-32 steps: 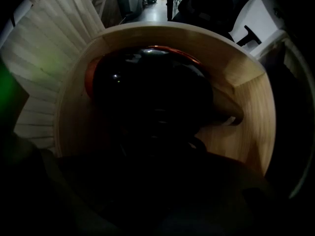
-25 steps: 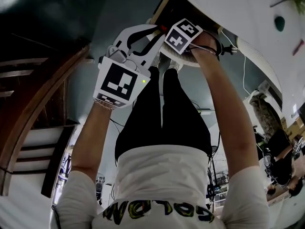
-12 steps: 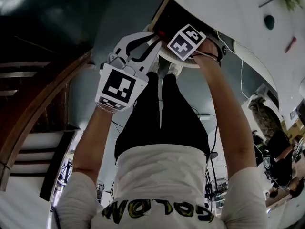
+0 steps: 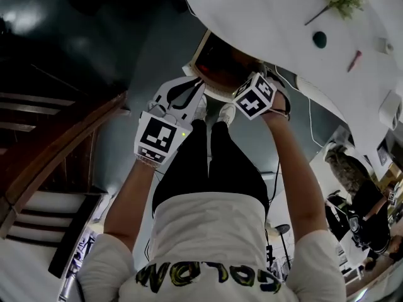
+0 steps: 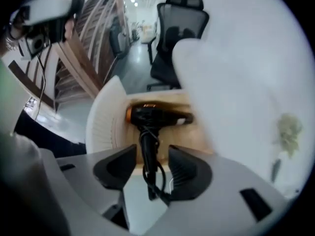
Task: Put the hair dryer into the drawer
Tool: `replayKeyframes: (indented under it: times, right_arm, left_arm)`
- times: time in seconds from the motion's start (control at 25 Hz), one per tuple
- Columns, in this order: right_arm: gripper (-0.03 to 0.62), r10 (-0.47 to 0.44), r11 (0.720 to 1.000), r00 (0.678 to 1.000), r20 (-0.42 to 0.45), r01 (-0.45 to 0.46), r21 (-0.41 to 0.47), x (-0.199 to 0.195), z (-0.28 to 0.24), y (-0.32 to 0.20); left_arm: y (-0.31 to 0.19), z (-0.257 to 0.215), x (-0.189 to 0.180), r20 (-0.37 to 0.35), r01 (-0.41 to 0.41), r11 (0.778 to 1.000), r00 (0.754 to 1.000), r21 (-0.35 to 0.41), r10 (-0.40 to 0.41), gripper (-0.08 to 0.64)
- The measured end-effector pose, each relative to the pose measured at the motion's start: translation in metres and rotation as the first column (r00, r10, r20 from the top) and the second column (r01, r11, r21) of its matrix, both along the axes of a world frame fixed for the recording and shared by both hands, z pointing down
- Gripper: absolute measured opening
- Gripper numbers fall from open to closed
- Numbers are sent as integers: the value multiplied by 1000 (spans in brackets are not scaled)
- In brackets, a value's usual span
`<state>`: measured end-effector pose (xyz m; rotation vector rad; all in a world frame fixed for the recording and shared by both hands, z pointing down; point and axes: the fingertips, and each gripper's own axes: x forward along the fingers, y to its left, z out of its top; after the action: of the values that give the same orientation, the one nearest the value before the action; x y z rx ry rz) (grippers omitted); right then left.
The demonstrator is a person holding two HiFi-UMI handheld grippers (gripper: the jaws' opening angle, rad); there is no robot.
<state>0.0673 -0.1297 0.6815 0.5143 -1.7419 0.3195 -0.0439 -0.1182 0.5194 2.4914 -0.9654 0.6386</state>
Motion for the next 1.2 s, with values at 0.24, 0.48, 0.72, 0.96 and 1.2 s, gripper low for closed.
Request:
replayKeyframes:
  times: [0.24, 0.48, 0.72, 0.96, 1.2]
  right_arm:
    - [127, 93, 984, 988, 125, -110, 143, 25, -91, -9]
    - [61, 207, 917, 926, 315, -296, 266, 47, -201, -9]
    - [36, 249, 830, 835, 491, -445, 335, 62, -307, 2]
    - [26, 223, 738, 741, 634, -553, 387, 72, -402, 22]
    - [21, 142, 669, 677, 722, -603, 434, 75, -482, 43]
  left_arm:
    - [4, -54, 17, -72, 32, 999, 997, 25, -30, 12]
    - [9, -124, 30, -162, 71, 995, 985, 69, -59, 12]
    - [11, -199, 43, -230, 77, 987, 972, 142, -43, 12]
    - [21, -267, 57, -269, 78, 968, 963, 237, -12, 11]
    - [29, -332, 66, -307, 118, 938, 952, 325, -13, 11]
